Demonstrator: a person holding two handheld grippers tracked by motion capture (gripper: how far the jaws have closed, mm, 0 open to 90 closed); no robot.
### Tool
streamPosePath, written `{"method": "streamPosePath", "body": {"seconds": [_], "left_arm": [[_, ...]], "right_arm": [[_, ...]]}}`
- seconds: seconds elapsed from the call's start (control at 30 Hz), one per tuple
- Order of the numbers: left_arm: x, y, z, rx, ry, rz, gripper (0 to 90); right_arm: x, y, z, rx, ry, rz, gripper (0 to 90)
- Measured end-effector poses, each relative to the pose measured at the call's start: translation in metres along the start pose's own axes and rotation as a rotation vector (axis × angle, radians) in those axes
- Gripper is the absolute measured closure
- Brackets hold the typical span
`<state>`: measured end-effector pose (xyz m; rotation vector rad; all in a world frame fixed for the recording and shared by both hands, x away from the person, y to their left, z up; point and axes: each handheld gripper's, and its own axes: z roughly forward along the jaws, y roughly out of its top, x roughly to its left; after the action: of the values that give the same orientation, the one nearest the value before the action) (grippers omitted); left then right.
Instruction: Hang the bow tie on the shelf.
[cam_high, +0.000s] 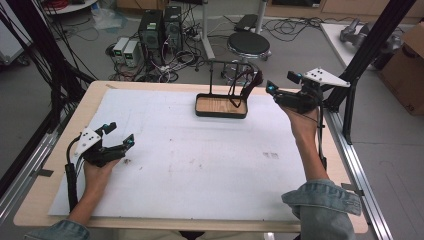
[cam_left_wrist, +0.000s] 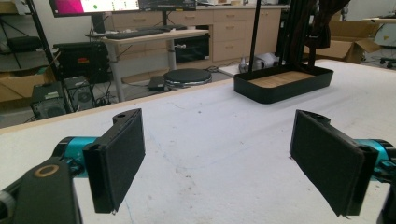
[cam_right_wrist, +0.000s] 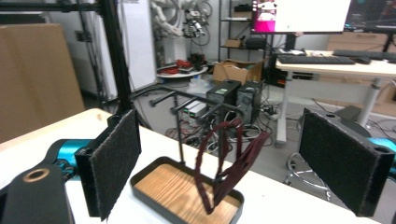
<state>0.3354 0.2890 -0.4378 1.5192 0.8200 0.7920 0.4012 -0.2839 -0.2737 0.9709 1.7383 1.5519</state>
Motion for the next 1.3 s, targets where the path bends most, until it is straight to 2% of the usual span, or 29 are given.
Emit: {"method": "streamPosePath", "body": {"seconds": [0.2,0.37,0.6,0.73,1.1,1.3], "left_arm": [[-0.001,0.0,0.0,0.008,0.001,0.004,18.2],[-0.001,0.0,0.0,0.007,0.004,0.005,18.2],[-0.002,0.0,0.0,0.009,0.003,0.007,18.0],[-0.002,0.0,0.0,0.009,0.003,0.01,18.0],[-0.002,0.0,0.0,0.008,0.005,0.008,18.0],[-0.002,0.0,0.0,0.008,0.005,0.008,18.0]], "right_arm": [[0.012,-0.008,-0.02,-0.024,0.019,-0.031,12.6],[0.021,-0.016,-0.039,-0.069,0.026,-0.052,12.2],[0.035,-0.038,-0.061,-0.133,0.016,-0.068,11.9],[0.041,-0.052,-0.069,-0.152,0.008,-0.067,11.8],[0.043,-0.098,-0.082,-0.135,-0.041,-0.017,11.4],[0.048,-0.124,-0.082,-0.108,-0.064,-0.008,11.4]]}}
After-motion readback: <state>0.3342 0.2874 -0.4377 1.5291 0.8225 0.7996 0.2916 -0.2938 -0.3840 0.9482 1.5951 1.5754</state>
